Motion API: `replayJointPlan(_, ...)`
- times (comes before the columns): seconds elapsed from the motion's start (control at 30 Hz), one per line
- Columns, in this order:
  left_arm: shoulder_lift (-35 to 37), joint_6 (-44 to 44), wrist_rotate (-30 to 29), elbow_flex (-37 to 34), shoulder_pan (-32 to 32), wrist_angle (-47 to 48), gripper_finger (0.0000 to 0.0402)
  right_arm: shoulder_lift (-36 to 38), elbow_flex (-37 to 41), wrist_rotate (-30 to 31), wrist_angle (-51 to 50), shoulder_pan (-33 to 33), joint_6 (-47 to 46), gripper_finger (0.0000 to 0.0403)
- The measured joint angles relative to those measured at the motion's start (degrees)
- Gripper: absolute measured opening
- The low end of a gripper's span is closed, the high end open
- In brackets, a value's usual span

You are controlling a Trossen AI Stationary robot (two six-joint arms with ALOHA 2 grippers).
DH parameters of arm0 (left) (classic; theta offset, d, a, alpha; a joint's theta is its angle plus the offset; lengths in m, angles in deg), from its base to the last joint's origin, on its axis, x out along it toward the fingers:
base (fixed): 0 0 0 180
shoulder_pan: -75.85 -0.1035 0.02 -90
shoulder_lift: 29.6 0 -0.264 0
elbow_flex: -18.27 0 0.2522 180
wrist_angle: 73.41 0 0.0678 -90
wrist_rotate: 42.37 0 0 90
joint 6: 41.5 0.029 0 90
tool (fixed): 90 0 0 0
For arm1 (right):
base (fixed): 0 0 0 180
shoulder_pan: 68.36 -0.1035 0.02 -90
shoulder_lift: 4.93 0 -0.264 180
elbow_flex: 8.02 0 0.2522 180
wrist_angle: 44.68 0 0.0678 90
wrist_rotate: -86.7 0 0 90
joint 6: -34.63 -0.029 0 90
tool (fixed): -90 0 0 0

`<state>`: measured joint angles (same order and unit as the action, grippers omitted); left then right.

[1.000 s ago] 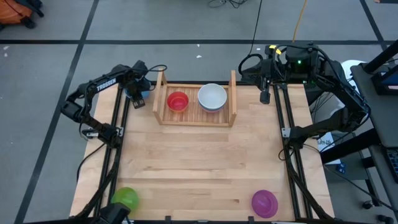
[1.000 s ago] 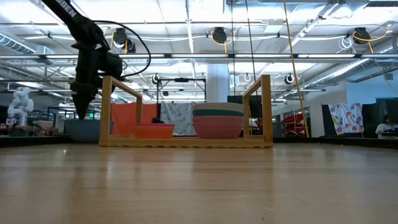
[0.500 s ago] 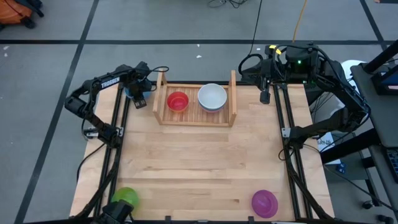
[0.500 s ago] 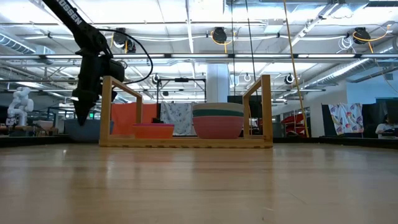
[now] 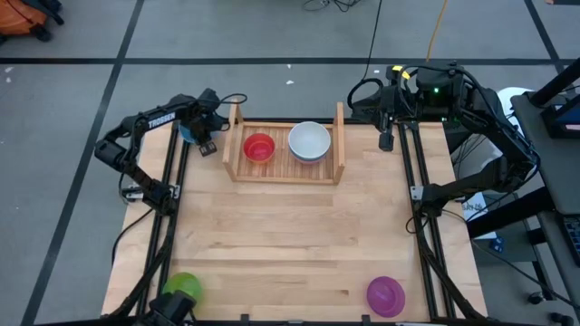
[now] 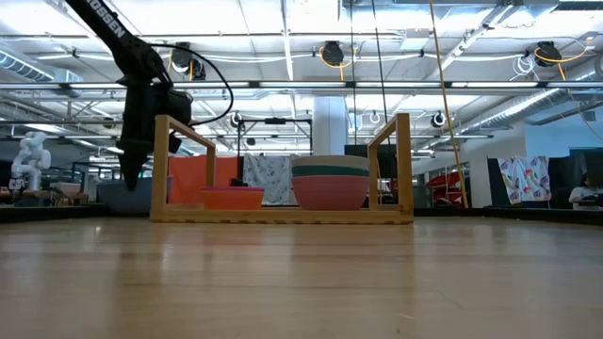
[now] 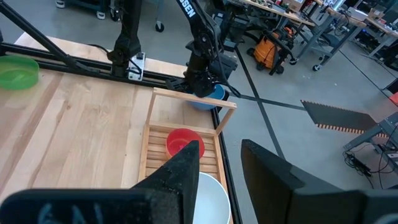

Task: Place and stack bowls onto a shelf
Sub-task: Stack the blue bowl onto the white bowl

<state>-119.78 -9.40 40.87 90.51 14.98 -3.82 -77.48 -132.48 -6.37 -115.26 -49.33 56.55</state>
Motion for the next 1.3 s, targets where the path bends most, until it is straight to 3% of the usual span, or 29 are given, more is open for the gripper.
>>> replayJointPlan(0.27,1.6,-3.7,-0.2,-0.1,1.7,2.1,0.0012,0.0,0.0,0.0,0.0,0.0,0.0,0.0112)
replayJointPlan(0.6,13.5,-3.9,-2.4,2.8,1.7,12.8,0.0011,0.0,0.0,0.1,0.0,0.0,0.0,0.0112)
replayJointPlan(0.9,19.4,-9.7,-1.2,17.7,4.2,22.7,0.0011,0.0,0.0,0.2,0.0,0.0,0.0,0.0112)
replayJointPlan(1.13,19.5,-10.0,-1.2,31.2,9.5,26.9,0.0011,0.9,0.0,0.3,0.0,0.0,-1.6,0.0112)
replayJointPlan(1.3,18.6,-10.8,-1.2,36.7,14.4,28.6,0.0011,2.7,0.0,0.3,0.0,0.0,-3.7,0.0112)
